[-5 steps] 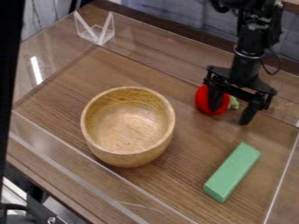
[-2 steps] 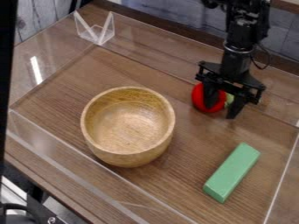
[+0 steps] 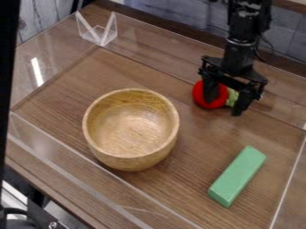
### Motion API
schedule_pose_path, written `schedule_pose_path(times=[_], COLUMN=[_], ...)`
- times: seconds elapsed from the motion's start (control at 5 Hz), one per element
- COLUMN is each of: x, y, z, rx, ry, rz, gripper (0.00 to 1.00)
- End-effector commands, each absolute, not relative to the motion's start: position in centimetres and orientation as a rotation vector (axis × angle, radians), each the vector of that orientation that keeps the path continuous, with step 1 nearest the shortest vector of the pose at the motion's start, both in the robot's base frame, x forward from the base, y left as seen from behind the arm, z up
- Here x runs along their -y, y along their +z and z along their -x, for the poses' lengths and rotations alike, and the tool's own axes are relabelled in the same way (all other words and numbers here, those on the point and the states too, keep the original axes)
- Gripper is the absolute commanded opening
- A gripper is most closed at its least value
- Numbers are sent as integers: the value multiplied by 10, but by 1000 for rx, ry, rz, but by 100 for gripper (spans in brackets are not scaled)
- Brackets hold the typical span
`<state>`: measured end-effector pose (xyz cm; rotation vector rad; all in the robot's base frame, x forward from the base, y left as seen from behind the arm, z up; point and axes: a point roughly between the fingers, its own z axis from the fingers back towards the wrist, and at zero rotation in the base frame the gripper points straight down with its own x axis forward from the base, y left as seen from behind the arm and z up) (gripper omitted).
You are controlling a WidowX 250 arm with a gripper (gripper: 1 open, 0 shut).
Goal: Move the red fruit to the left
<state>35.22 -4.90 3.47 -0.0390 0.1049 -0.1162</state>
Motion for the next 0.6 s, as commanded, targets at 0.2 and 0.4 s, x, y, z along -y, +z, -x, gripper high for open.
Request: schedule_pose_path(times=[0.2, 0.4], x=[41, 52], y=[68, 65], z=[-353, -347], rx=[-25, -26], ry=[-156, -214], rz=[49, 50], gripper=[100, 100])
